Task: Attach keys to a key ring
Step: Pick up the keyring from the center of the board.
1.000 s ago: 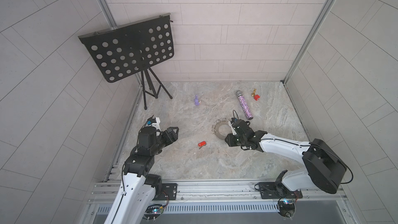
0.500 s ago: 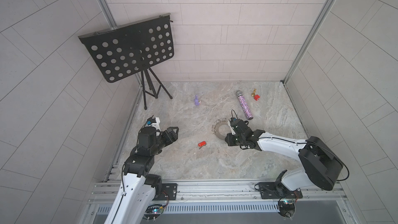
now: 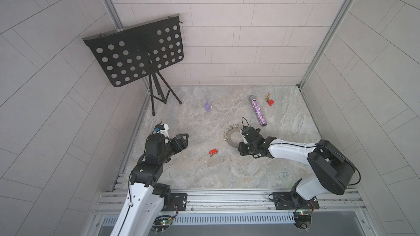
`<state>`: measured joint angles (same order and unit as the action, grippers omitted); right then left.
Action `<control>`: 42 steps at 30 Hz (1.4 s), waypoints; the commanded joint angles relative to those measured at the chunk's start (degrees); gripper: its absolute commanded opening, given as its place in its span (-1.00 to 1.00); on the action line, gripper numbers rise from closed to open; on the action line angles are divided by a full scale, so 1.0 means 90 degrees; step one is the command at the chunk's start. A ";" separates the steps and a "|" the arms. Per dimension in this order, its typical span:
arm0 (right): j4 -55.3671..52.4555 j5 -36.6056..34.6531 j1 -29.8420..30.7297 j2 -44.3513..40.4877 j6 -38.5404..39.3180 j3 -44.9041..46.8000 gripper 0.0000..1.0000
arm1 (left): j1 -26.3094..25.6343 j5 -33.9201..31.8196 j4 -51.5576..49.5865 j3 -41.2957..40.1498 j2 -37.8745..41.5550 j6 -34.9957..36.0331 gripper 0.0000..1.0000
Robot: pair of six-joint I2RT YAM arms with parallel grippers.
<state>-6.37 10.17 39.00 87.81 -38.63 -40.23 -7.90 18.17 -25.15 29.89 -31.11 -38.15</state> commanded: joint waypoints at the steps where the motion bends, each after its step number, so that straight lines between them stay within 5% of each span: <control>1: 0.0062 -0.0091 0.0037 0.0086 0.0015 -0.0069 -0.60 | -0.0011 -0.0051 0.0117 -0.0041 0.0049 -0.0019 0.59; 18: 0.0052 -0.0390 0.0193 -0.0221 0.0234 -0.0093 -1.00 | -0.0007 -0.0080 0.0099 -0.0037 0.0049 -0.0020 0.60; 29: -0.0832 -0.1970 0.0902 -0.3432 0.1697 0.0428 -1.00 | -0.0012 0.0535 0.0199 0.0249 0.0222 0.0252 0.53; 36: -0.0831 -0.1219 0.0901 -0.5534 0.2448 0.0750 -1.00 | -0.0134 0.1458 0.0625 0.0946 0.0256 0.0563 0.48; 42: -0.0781 -0.0045 0.0901 -0.6049 0.2369 0.0390 -1.00 | -0.0471 0.2170 0.1817 0.1381 0.0324 0.0352 0.50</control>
<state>-14.48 3.42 46.98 33.82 -18.37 -33.82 -10.85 32.47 -16.71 39.79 -28.71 -34.96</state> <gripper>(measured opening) 0.046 0.749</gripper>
